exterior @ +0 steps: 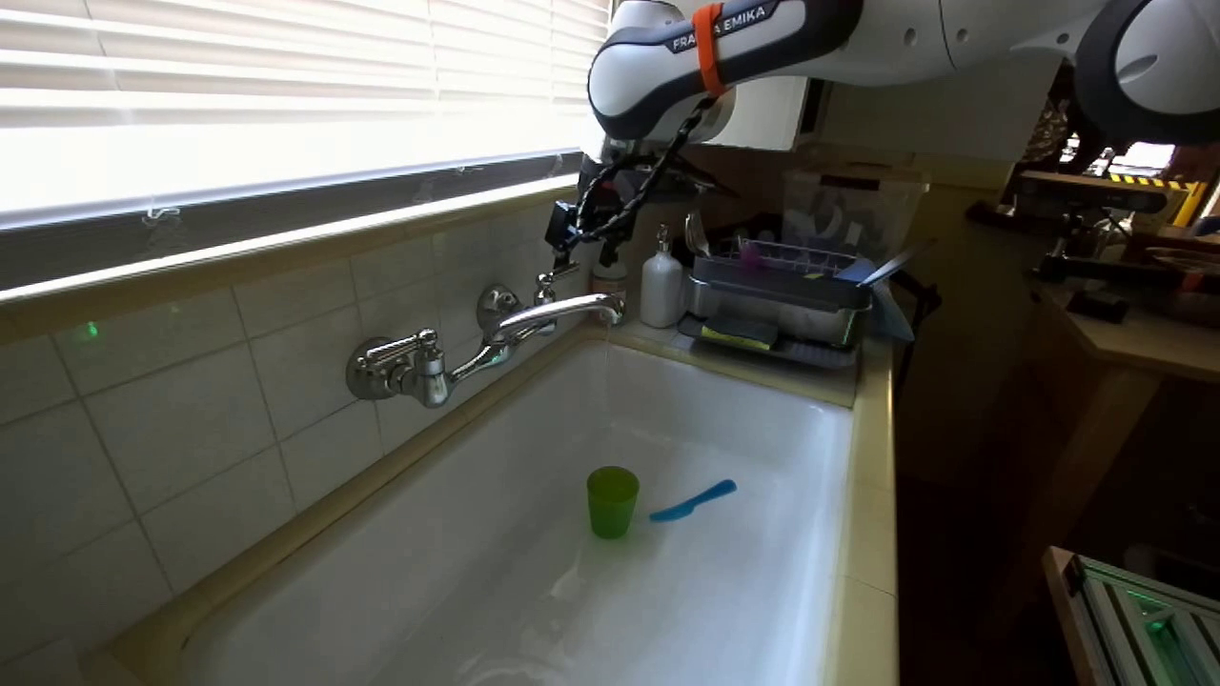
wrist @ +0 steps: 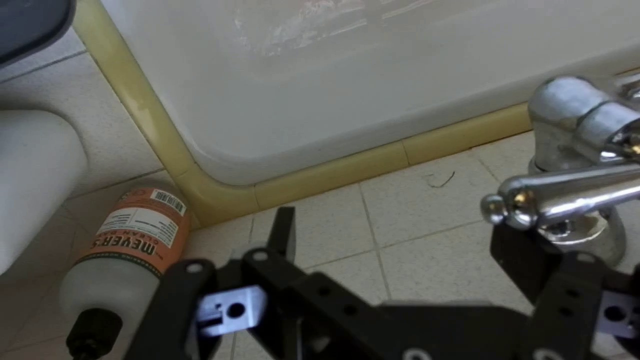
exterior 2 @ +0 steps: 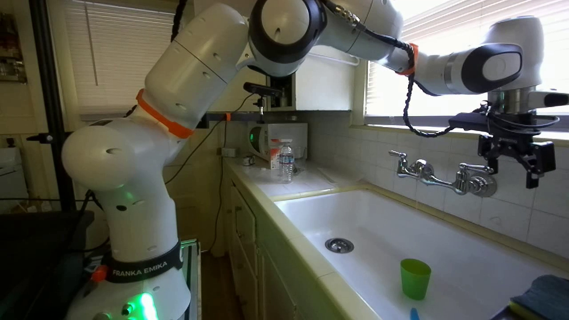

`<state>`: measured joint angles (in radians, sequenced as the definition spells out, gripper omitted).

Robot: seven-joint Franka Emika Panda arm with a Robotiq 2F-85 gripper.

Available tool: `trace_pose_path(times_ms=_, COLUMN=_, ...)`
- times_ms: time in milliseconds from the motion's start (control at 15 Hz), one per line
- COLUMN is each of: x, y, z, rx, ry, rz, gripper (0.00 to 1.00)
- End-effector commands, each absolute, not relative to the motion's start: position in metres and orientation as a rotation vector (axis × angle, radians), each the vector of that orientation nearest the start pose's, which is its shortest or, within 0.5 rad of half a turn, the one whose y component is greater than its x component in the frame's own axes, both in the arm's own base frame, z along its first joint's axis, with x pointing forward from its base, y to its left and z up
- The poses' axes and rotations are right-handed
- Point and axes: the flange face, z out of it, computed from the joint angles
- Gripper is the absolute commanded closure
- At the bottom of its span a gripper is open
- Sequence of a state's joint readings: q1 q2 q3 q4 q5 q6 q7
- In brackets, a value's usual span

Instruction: Open then close the water to the kitchen faucet

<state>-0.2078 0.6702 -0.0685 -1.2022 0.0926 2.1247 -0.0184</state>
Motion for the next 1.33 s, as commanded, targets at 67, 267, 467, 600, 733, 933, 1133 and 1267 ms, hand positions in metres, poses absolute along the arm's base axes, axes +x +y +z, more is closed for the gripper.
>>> trace_pose_path(times_ms=67, x=0.7274, y=-0.1898, z=0.4099, rx=-3.116, ry=0.437, rz=-0.281, gripper=0.0)
trace_pose_path(times_ms=267, x=0.7273, y=-0.1896, z=0.4097, rx=-3.121, ry=0.44, rz=-0.278, gripper=0.0)
trace_pose_path(times_ms=467, x=0.7267, y=-0.1892, z=0.4101, rx=-3.125, ry=0.44, rz=-0.272, gripper=0.0)
trace_pose_path(times_ms=600, x=0.7261, y=-0.1893, z=0.4102, rx=-3.129, ry=0.444, rz=-0.263, gripper=0.0)
trace_pose_path(times_ms=733, x=0.7257, y=-0.1893, z=0.4104, rx=-3.131, ry=0.448, rz=-0.258, gripper=0.0)
trace_pose_path(times_ms=933, x=0.7253, y=-0.1895, z=0.4103, rx=-3.138, ry=0.459, rz=-0.249, gripper=0.0)
trace_pose_path(times_ms=1133, x=0.7245, y=-0.1896, z=0.4105, rx=-3.143, ry=0.464, rz=-0.238, gripper=0.0)
trace_pose_path(times_ms=1267, x=0.7236, y=-0.1898, z=0.4108, rx=-3.147, ry=0.47, rz=-0.228, gripper=0.0)
